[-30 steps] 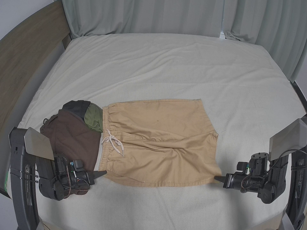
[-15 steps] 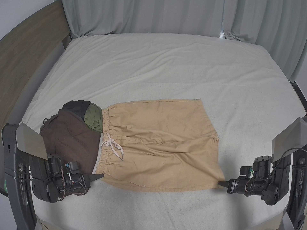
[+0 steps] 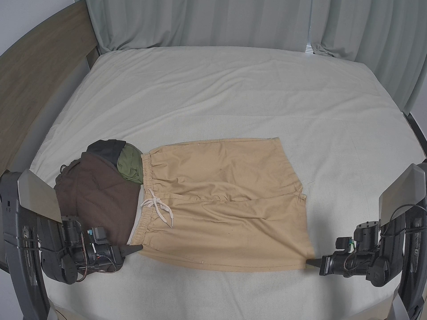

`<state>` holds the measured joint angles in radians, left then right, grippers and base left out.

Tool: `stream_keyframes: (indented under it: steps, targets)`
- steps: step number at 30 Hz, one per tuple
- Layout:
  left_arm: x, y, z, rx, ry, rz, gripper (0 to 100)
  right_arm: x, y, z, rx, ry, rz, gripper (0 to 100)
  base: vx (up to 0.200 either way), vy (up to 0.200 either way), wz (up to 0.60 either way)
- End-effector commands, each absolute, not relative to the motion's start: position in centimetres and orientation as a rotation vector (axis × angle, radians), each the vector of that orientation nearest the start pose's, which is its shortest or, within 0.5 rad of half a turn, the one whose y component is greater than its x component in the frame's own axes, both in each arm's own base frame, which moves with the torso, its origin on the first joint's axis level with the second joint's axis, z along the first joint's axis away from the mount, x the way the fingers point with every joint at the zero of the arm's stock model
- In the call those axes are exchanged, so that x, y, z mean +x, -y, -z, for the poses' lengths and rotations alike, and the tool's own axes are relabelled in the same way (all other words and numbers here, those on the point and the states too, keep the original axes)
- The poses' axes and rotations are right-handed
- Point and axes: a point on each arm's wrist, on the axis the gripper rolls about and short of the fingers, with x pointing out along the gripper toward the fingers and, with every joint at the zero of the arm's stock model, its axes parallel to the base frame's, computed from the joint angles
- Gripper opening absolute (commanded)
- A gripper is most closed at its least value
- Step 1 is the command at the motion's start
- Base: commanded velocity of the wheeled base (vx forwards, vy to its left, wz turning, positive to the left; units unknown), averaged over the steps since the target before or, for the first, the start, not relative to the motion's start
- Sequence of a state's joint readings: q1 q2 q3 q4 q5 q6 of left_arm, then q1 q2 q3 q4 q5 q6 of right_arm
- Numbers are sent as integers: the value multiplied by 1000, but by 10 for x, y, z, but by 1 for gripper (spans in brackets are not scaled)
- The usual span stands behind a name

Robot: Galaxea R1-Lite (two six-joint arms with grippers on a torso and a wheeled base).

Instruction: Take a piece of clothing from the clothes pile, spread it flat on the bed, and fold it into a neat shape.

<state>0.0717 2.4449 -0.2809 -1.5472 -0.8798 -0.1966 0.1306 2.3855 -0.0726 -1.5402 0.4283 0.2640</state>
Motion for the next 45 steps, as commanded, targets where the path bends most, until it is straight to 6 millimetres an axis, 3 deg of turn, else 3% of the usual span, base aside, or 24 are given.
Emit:
stream_keyframes:
  steps: [1, 6, 7, 30, 31, 45]
  targets:
    - [272, -1, 51, -471, -647, 729, 0, 225, -39, 47, 361, -849, -424, 0, 0, 0, 0]
    - [273, -1, 52, -459, -643, 734, 0, 227, -39, 47, 351, -838, -430, 0, 0, 0, 0]
    - [273, -1, 53, -455, -643, 736, 100, 229, -39, 47, 347, -829, -432, 100, 0, 0, 0]
    - [280, 2, 63, -437, -642, 749, 100, 230, -41, 45, 339, -819, -448, 100, 0, 0, 0]
    - [281, 2, 65, -437, -644, 746, 0, 230, -41, 45, 338, -817, -448, 100, 0, 0, 0]
    - [283, 2, 66, -430, -638, 750, 0, 232, -44, 44, 361, -812, -529, 100, 0, 0, 0]
